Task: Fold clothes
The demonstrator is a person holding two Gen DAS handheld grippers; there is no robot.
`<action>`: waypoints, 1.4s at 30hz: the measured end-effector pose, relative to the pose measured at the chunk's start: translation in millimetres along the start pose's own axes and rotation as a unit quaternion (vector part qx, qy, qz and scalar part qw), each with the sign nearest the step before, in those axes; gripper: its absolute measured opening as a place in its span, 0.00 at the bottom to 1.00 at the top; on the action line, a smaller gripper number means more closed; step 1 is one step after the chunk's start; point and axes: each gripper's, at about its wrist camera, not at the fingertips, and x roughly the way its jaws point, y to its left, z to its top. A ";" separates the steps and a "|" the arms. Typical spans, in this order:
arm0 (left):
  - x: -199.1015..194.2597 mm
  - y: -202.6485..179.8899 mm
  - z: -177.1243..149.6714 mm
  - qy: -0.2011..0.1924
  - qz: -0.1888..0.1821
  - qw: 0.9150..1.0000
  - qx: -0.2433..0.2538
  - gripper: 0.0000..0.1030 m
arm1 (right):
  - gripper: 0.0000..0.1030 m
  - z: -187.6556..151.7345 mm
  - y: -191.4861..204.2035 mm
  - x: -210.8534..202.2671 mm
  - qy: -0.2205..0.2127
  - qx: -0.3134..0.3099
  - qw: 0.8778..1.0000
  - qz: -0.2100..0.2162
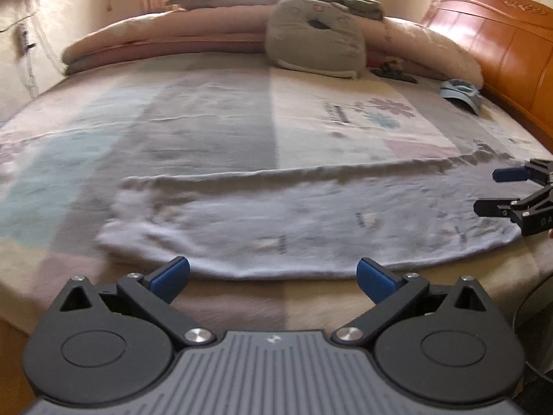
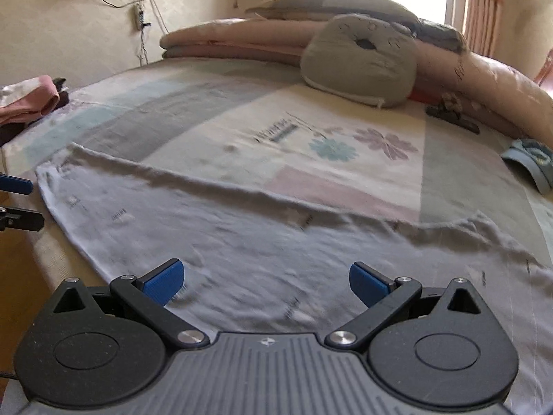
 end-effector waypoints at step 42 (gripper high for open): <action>-25.1 83.1 -8.2 -0.013 0.032 0.984 -0.177 0.99 | 0.32 41.9 270.1 81.8 -0.042 -0.530 0.834 0.145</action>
